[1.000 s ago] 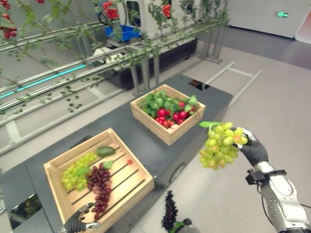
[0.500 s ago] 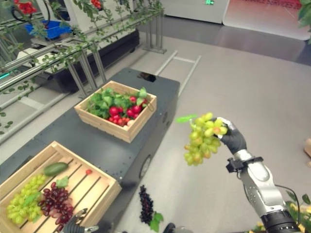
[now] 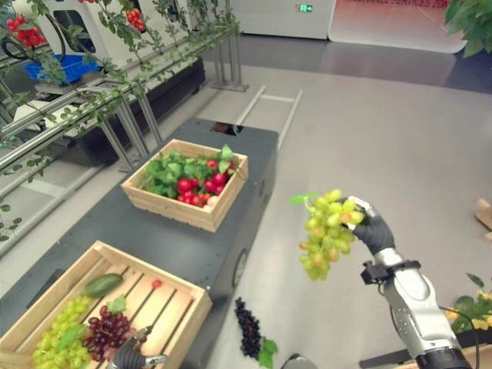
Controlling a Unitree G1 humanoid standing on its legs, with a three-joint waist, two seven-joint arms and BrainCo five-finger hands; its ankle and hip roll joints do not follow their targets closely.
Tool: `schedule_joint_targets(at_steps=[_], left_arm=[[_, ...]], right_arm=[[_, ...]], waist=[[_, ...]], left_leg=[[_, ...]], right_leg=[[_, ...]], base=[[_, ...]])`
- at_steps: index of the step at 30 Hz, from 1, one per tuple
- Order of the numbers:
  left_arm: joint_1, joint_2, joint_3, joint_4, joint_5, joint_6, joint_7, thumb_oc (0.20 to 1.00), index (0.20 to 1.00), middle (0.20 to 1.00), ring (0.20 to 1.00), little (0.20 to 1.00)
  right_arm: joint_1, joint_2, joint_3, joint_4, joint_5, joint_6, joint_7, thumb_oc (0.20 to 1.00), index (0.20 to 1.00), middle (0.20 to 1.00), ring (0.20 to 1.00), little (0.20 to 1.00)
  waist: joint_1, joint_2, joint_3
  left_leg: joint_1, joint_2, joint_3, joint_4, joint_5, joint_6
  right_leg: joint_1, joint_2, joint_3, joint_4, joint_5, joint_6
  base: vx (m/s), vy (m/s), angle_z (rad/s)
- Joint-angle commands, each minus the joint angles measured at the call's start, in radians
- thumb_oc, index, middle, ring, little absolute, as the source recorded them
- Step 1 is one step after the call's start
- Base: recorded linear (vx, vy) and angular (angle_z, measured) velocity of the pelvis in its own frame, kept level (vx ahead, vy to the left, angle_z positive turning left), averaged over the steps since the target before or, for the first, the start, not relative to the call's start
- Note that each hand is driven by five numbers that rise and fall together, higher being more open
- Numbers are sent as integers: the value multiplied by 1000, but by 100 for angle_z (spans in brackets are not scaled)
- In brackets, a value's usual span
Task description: Pick up the fruits from the basket on one side to the basket on the other side
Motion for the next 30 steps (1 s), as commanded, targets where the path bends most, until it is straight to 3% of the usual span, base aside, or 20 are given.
schedule_joint_targets(at_steps=[1, 2, 3, 4, 5, 6, 7, 8, 9, 10, 14, 17, 27, 29, 30], left_arm=[[-26, 2, 10, -12, 2, -20, 2, 1000, 1000, 1000, 1000, 1000], [-30, -3, 21, -2, -1, -13, 7, 1000, 1000, 1000, 1000, 1000], [-33, -9, 21, -4, -4, -14, 9, 1000, 1000, 1000, 1000, 1000], [-32, -10, 18, -8, -5, -11, 9, 1000, 1000, 1000, 1000, 1000], [-32, -10, 18, -8, -5, -11, 9, 1000, 1000, 1000, 1000, 1000], [-31, -12, 16, -8, 0, -11, 12, 1000, 1000, 1000, 1000, 1000], [-18, -11, 18, -11, -11, -10, 15, 1000, 1000, 1000, 1000, 1000], [-18, -12, 21, -11, -11, -10, 15, 1000, 1000, 1000, 1000, 1000], [-5, -12, 29, -2, -26, -1, 15, 1000, 1000, 1000, 1000, 1000], [-9, -16, 35, 24, -29, 0, 20, 1000, 1000, 1000, 1000, 1000], [-5, -18, 36, 16, -36, 0, 22, 1000, 1000, 1000, 1000, 1000], [-18, -24, 66, 50, -50, 4, 47, 1000, 1000, 1000, 1000, 1000], [-36, -44, 61, 64, -9, 0, 78, 1000, 1000, 1000, 1000, 1000], [-38, -46, 62, 58, -12, 1, 80, 1000, 1000, 1000, 1000, 1000], [-38, -53, 69, 62, -28, 0, 88, 1000, 1000, 1000, 1000, 1000]], right_arm=[[-109, 17, -76, -64, 2, -70, -32, 200, 200, 200, 200, 200], [-104, 22, -84, -71, -14, -72, -42, 200, 200, 200, 200, 200], [-106, 28, -82, -74, -28, -75, -55, 200, 200, 200, 200, 200], [-115, 31, -78, -78, -39, -75, -64, 200, 200, 200, 200, 200], [-115, 31, -78, -78, -39, -75, -64, 200, 200, 200, 200, 200], [-125, 38, -72, -74, -31, -72, -65, 200, 200, 200, 200, 200], [-168, 44, -40, -52, -19, -69, -67, 200, 200, 200, 200, 200], [-176, 44, -35, -47, -18, -71, -67, 200, 200, 200, 200, 200], [-214, 43, 1, -24, -19, -58, -60, 200, 200, 200, 200, 200], [-238, 45, 25, -9, -21, -58, -58, 200, 200, 200, 200, 200], [-282, 37, 57, 10, -23, -50, -56, 200, 200, 200, 200, 200], [-315, 44, 106, 4, -39, -55, -67, 200, 200, 200, 200, 200], [-227, 76, 38, -60, -52, -71, -74, 200, 200, 200, 200, 200], [-229, 78, 39, -64, -59, -75, -78, 200, 200, 200, 200, 200], [-239, 88, 55, -59, -56, -80, -77, 200, 200, 200, 200, 200]], waist=[[14, -47, -17], [9, -42, -11], [13, -30, -11], [24, -20, -12], [23, -20, -11], [36, -14, -16], [53, -7, -19], [47, -8, -16], [35, -2, -9], [31, -2, -2], [46, -13, -9], [61, -11, -8], [63, -9, -31], [72, -8, -30], [103, -16, -24]], left_leg=[[-16, -35, -19, 80, -112, -19], [-30, -28, 1, 69, -93, -32], [-38, -18, 12, 60, -83, -38], [-42, -17, 26, 49, -69, -35], [-41, -17, 25, 49, -68, -35], [-42, -19, 48, 42, -64, -33], [-35, -21, 100, 26, -56, -25], [-32, -21, 98, 24, -57, -26], [-14, -17, 126, 17, -57, -10], [-3, -17, 143, 13, -62, -3], [-4, -21, 178, -14, -45, -8], [-8, 6, 218, -20, -32, -32], [-19, 59, 232, 35, -51, -62], [-25, 67, 223, 68, -62, -66], [-47, 73, 121, 138, -81, -89]], right_leg=[[3, -151, 35, -111, 317, 203], [0, -209, 7, -148, 361, 204], [6, -219, -9, -165, 378, 204], [16, -233, -79, -129, 347, 204], [17, -233, -80, -128, 346, 204], [34, -243, -165, -88, 320, 204], [40, -242, -297, 12, 304, 204], [41, -247, -299, 23, 296, 204], [16, -238, -335, 142, 300, 204], [0, -238, -336, 191, 301, 204], [30, -203, -337, 36, 315, 204], [10, -172, -267, -65, 324, 204], [51, -106, -263, -181, 262, 177], [57, -95, -258, -194, 253, 173], [61, -58, -218, -228, 233, 153]], base=[[-185, 11, -18], [-192, 10, -18], [-252, 90, -17], [-106, 107, -11], [-107, 170, -9], [-116, 166, -52], [-112, 160, -81], [-90, 90, -108], [-43, -10, -138], [-87, -76, -147], [-75, -165, -101], [-64, -285, -76], [-11, -144, -18], [11, -137, -7], [20, -194, -23]])
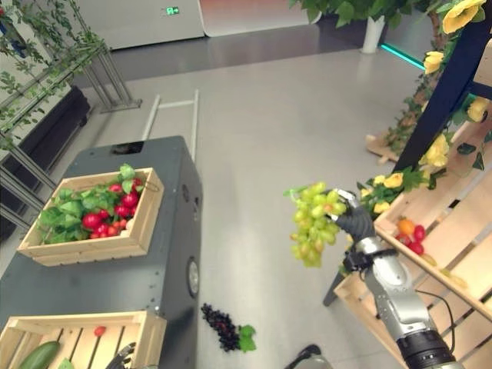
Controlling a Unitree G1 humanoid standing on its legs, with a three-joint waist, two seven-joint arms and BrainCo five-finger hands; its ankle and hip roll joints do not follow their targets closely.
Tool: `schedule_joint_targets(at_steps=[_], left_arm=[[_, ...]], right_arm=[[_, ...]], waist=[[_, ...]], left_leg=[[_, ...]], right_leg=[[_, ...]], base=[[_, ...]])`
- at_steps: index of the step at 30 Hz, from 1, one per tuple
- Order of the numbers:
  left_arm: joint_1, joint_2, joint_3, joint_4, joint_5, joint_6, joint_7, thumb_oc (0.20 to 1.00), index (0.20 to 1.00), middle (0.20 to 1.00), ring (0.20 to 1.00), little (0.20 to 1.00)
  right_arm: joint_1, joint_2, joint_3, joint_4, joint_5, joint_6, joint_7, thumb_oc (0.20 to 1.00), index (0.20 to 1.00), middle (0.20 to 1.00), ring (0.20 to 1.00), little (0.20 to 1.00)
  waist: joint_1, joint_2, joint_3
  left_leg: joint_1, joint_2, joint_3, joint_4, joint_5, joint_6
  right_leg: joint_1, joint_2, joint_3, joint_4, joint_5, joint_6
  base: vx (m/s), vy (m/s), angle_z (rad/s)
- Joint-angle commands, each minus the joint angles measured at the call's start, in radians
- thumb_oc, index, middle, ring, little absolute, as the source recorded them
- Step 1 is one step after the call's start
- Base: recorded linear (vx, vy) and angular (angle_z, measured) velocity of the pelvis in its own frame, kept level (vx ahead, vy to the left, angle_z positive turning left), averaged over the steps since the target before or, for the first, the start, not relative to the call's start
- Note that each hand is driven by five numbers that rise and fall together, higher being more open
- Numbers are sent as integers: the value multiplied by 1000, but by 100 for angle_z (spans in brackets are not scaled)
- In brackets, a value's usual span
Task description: Pick up the fruits from the basket on one side to the basket on the other side
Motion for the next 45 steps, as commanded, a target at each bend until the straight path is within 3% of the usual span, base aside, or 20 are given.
schedule_joint_targets(at_steps=[1, 2, 3, 4, 6, 7, 11, 17, 29, 33, 34, 35, 36, 39, 40, 45], left_arm=[[-33, -17, -18, -38, -19, -45, 1, 1000, 1000, 1000, 1000, 1000], [-33, -18, -18, -38, -19, -45, 1, 1000, 1000, 1000, 1000, 1000], [-14, -36, -10, -35, -66, -44, 9, 1000, 1000, 1000, 1000, 1000], [-10, -43, -8, -28, -76, -42, 9, 1000, 1000, 1000, 1000, 1000], [-10, -50, -12, -20, -82, -39, 5, 1000, 1000, 1000, 1000, 1000], [-15, -53, -22, -9, -77, -37, -2, 1000, 1000, 1000, 1000, 1000], [-40, -37, -49, -4, -39, -37, -19, 1000, 1000, 1000, 1000, 1000], [-71, -4, -121, -81, 5, -53, -54, 1000, 1000, 1000, 1000, 1000], [-65, 9, -144, -95, 24, -57, -66, 1000, 1000, 1000, 1000, 1000], [-37, 10, -149, -101, 38, -54, -73, 1000, 1000, 1000, 1000, 1000], [-39, 10, -148, -96, 36, -54, -74, 1000, 1000, 1000, 1000, 1000], [-40, 12, -148, -91, 33, -54, -75, 1000, 1000, 1000, 1000, 1000], [-34, 19, -138, -85, 20, -50, -73, 1000, 1000, 1000, 1000, 1000], [-30, 19, -128, -80, 8, -45, -70, 1000, 1000, 1000, 1000, 1000], [-35, 10, -107, -39, -5, -38, -57, 1000, 1000, 1000, 1000, 1000], [-36, -15, -74, -7, -25, -30, -34, 1000, 1000, 1000, 1000, 1000]], right_arm=[[-116, 69, -39, -89, -12, -97, -4, 200, 200, 200, 200, 200], [-116, 69, -39, -89, -12, -97, -4, 200, 200, 200, 200, 200], [-162, 78, 7, -69, 6, -91, -2, 200, 200, 200, 200, 200], [-175, 85, 24, -57, 13, -89, -4, 200, 200, 200, 200, 200], [-184, 90, 37, -47, 13, -86, -7, 200, 200, 200, 200, 200], [-185, 94, 48, -46, 17, -83, -5, 200, 200, 200, 200, 200], [-161, 84, 27, -80, -3, -83, -8, 200, 200, 200, 200, 200], [-125, 111, -8, -75, -42, -73, -33, 200, 200, 200, 200, 200], [-105, 146, -21, -47, -72, -70, -53, 200, 200, 200, 200, 200], [-106, 156, -16, -43, -101, -69, -66, 200, 200, 200, 200, 200], [-114, 161, -15, -40, -104, -70, -71, 200, 200, 200, 200, 200], [-129, 170, -13, -32, -102, -74, -81, 200, 200, 200, 200, 200], [-153, 177, -7, -6, -99, -73, -88, 200, 200, 200, 200, 200], [-164, 176, 3, 10, -109, -72, -93, 200, 200, 200, 200, 200], [-170, 184, 3, 23, -113, -66, -94, 200, 200, 200, 200, 200], [-169, 181, -11, 21, -104, -71, -110, 200, 200, 200, 200, 200]], waist=[[94, -68, -26], [94, -67, -26], [135, -66, -28], [144, -62, -34], [146, -59, -39], [130, -58, -46], [92, -58, -51], [40, -57, -32], [29, -65, -22], [26, -55, -9], [31, -50, -7], [50, -43, -9], [67, -29, -18], [66, -36, -21], [74, -49, -32], [95, -51, -44]], left_leg=[[-39, -3, -174, 200, -116, -58], [-41, -1, -174, 203, -118, -58], [-39, -14, -296, 240, -148, -79], [-28, -8, -322, 232, -143, -92], [-18, -8, -354, 222, -134, -102], [-16, -29, -403, 179, -154, -86], [-18, -15, -350, 134, -141, -73], [20, -66, -308, 105, -156, -26], [56, -116, -312, 91, -161, 22], [52, -143, -311, 74, -136, 37], [45, -143, -305, 72, -129, 40], [34, -143, -286, 71, -121, 41], [29, -135, -257, 69, -117, 44], [24, -137, -250, 75, -123, 47], [23, -136, -245, 68, -123, 45], [16, -107, -213, 84, -124, 24]], right_leg=[[101, 50, 111, -285, 231, 85], [100, 52, 111, -286, 231, 84], [83, 84, 170, -306, 214, 68], [74, 100, 192, -311, 211, 62], [65, 114, 206, -311, 204, 56], [33, 111, 226, -302, 204, 56], [20, 83, 211, -295, 220, 70], [18, 13, 229, -225, 238, 96], [-14, -44, 271, -144, 291, 130], [-36, -81, 308, -138, 350, 146], [-31, -89, 291, -114, 334, 143], [-9, -107, 224, -81, 314, 140], [23, -136, 110, 21, 271, 132], [15, -137, 123, 58, 251, 130], [18, -108, 142, -15, 253, 129], [60, -80, 117, -104, 267, 127]], base=[[20, -194, -42], [-14, -110, -100], [-26, -54, -125], [-52, -62, -188], [-60, -7, -150], [-77, 30, -49], [-50, 77, -9], [-18, 160, -17], [-14, 101, -9], [-73, 92, -3], [-184, 101, -17], [-183, 113, -28], [-130, 81, -29], [-54, -52, -50], [-9, -144, -24], [5, -194, -34]])
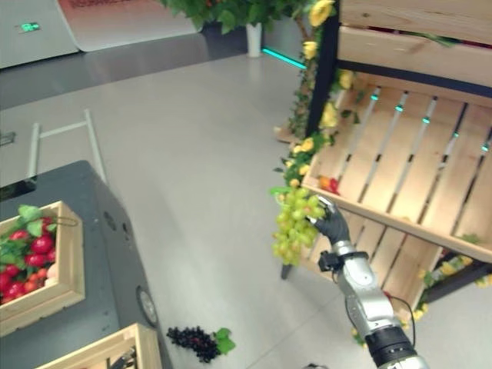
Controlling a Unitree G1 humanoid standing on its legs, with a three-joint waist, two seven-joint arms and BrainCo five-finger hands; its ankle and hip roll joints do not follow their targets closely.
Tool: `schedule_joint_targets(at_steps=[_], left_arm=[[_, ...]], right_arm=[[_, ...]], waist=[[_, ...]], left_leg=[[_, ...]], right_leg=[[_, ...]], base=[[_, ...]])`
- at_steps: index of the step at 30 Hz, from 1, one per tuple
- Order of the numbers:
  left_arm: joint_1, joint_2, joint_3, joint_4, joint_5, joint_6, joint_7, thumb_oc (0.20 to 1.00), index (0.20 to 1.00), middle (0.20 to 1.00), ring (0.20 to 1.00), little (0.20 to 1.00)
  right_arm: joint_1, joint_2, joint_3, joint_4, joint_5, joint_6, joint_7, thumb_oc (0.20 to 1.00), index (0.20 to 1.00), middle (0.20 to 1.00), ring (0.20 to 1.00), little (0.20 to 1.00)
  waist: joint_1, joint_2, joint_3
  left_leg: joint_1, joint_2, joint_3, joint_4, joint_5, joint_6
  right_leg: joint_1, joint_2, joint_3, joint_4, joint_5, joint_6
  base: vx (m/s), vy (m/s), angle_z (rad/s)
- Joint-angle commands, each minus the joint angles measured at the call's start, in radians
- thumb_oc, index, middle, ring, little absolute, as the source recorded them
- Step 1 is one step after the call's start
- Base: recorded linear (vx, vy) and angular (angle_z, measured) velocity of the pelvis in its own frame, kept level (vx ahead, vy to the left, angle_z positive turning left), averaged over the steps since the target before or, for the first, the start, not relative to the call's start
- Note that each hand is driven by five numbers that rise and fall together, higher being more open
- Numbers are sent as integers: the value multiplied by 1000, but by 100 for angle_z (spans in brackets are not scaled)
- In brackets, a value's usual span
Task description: Pick up the fruits from the basket on one side to the basket on the other side
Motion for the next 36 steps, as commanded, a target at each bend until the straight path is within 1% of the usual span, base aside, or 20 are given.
schedule_joint_targets(at_steps=[1, 2, 4, 5, 9, 15, 23, 30, 34, 36], left_arm=[[-47, -39, -20, -32, -13, -45, -3, 1000, 1000, 1000, 1000, 1000], [-47, -41, -21, -41, -13, -47, -3, 1000, 1000, 1000, 1000, 1000], [-50, -44, -20, -34, -14, -46, 1, 1000, 1000, 1000, 1000, 1000], [-54, -49, -25, -33, -17, -47, 5, 1000, 1000, 1000, 1000, 1000], [-61, -53, -32, -32, -15, -47, 8, 1000, 1000, 1000, 1000, 1000], [-64, -56, -40, -24, -5, -46, 18, 1000, 1000, 1000, 1000, 1000], [-73, -62, -51, 5, 4, -46, 19, 1000, 1000, 1000, 1000, 1000], [-73, -51, -82, 17, 9, -46, 22, 1000, 1000, 1000, 1000, 1000], [-72, -44, -94, 22, 8, -45, 24, 1000, 1000, 1000, 1000, 1000], [-73, -41, -104, 27, 3, -44, 25, 1000, 1000, 1000, 1000, 1000]], right_arm=[[-94, 1, -57, -75, 13, -71, -17, 200, 200, 200, 200, 200], [-89, -8, -72, -81, 8, -71, -19, 200, 200, 200, 200, 200], [-92, -9, -78, -77, 8, -73, -27, 200, 200, 200, 200, 200], [-99, -11, -83, -75, 5, -77, -36, 200, 200, 200, 200, 200], [-99, -10, -95, -81, 7, -82, -43, 200, 200, 200, 200, 200], [-101, -3, -112, -89, 4, -91, -51, 200, 200, 200, 200, 200], [-142, 2, -126, -84, -15, -105, -83, 200, 200, 200, 200, 200], [-301, -10, -100, 37, -44, -107, -154, 200, 200, 200, 200, 200], [-384, -28, -91, 82, -38, -109, -176, 200, 200, 200, 200, 200], [-459, -49, -83, 118, -39, -110, -197, 200, 200, 200, 200, 200]], waist=[[42, -27, -36], [42, -29, -44], [42, -28, -48], [42, -26, -55], [37, -25, -58], [30, -24, -52], [28, -25, -41], [50, -31, -47], [56, -34, -49], [60, -37, -50]], left_leg=[[-15, -46, -123, 64, -84, -7], [-22, -31, -120, 64, -81, -16], [-23, -25, -118, 61, -76, -22], [-24, -13, -114, 52, -67, -31], [-23, -6, -113, 38, -53, -39], [-17, -11, -121, 25, -47, -38], [-10, -25, -131, 32, -58, -27], [-4, -33, -140, 31, -61, -22], [-2, -34, -144, 28, -60, -22], [-1, -33, -146, 27, -59, -22]], right_leg=[[26, -10, 18, -139, 262, 103], [44, 8, 12, -173, 246, 98], [54, 22, 7, -192, 240, 96], [62, 35, 2, -208, 225, 89], [68, 48, 0, -222, 216, 83], [65, 43, 2, -216, 220, 84], [60, 25, 8, -183, 235, 95], [69, 18, 0, -183, 251, 98], [74, 20, -3, -188, 256, 99], [76, 20, -6, -188, 258, 100]], base=[[-16, -164, -25], [-15, -171, -32], [-20, -148, -29], [-30, -106, -13], [-15, -79, -3], [-10, -4, 3], [8, 26, 4], [1, 4, 1], [0, 0, 0], [0, 0, 0]])
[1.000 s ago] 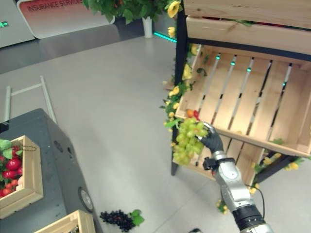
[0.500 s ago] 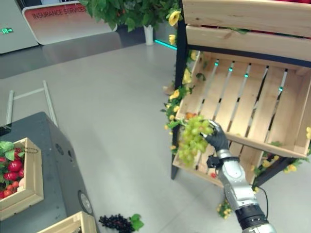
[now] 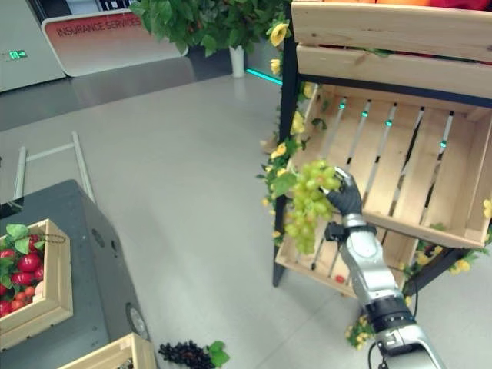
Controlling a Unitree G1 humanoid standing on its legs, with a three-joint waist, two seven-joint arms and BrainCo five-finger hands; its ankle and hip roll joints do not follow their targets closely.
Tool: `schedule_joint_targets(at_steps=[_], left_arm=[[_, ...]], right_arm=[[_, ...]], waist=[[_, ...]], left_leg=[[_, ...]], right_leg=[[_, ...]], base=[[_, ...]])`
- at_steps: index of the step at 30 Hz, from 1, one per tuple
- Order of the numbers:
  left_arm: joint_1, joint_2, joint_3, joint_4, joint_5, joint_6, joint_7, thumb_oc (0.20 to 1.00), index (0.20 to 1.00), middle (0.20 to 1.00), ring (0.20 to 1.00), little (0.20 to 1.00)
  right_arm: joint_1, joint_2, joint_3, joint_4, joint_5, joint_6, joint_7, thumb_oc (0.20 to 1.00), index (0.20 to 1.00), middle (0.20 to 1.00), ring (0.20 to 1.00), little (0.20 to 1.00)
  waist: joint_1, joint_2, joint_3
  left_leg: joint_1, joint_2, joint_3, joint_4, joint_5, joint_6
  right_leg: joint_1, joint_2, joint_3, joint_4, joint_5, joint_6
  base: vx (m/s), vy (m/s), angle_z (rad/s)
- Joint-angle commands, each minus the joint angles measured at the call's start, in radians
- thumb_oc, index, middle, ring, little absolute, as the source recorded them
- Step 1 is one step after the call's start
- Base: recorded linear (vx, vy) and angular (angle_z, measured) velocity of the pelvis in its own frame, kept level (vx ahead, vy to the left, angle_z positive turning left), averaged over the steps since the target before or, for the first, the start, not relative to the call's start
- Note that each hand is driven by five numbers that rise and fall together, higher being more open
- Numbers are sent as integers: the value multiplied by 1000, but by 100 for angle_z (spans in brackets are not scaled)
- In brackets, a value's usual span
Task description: Pick up the fruits from the basket on one side to the basket on the other side
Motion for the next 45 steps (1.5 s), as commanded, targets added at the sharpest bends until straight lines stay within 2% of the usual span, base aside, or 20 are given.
schedule_joint_targets(at_steps=[1, 9, 16, 22, 30, 45], left_arm=[[-62, -20, -80, -8, 20, -52, -3, 1000, 1000, 1000, 1000, 1000], [-65, -19, -98, 3, 1, -44, 10, 1000, 1000, 1000, 1000, 1000], [-65, -5, -119, 4, -9, -45, 15, 1000, 1000, 1000, 1000, 1000], [-83, -2, -121, 29, -15, -38, 29, 1000, 1000, 1000, 1000, 1000], [-92, -10, -130, 49, -19, -32, 46, 1000, 1000, 1000, 1000, 1000], [-99, -5, -145, 50, -17, -33, 52, 1000, 1000, 1000, 1000, 1000]], right_arm=[[-245, -20, -45, 13, 7, -102, -47, 200, 200, 200, 200, 200], [-426, -57, -26, 157, 14, -88, -109, 200, 200, 200, 200, 200], [-614, -120, 19, 374, 1, -62, -145, 200, 200, 200, 200, 200], [-735, -129, 51, 514, 13, -43, -166, 200, 200, 200, 200, 200], [-791, -114, 54, 605, 20, -27, -184, 200, 200, 200, 200, 200], [-817, -202, 47, 814, 20, 4, -187, 200, 200, 200, 200, 200]], waist=[[52, -42, -4], [58, -49, -8], [69, -57, -14], [72, -62, -18], [69, -63, -18], [83, -60, -20]], left_leg=[[-3, -49, -53, 33, -73, 2], [0, -48, -59, 25, -70, -3], [2, -45, -61, 21, -65, -8], [3, -43, -66, 20, -63, -12], [5, -44, -70, 16, -61, -15], [4, -43, -92, 10, -54, -19]], right_leg=[[47, -47, -8, -97, 210, 181], [53, -39, -14, -106, 214, 182], [59, -33, -16, -111, 213, 182], [60, -29, -18, -112, 214, 184], [60, -26, -14, -111, 216, 185], [65, -30, -25, -109, 214, 188]], base=[[0, 0, 0], [1, -5, 3], [3, -3, 1], [0, 0, 0], [0, 0, 1], [-3, -2, 2]])
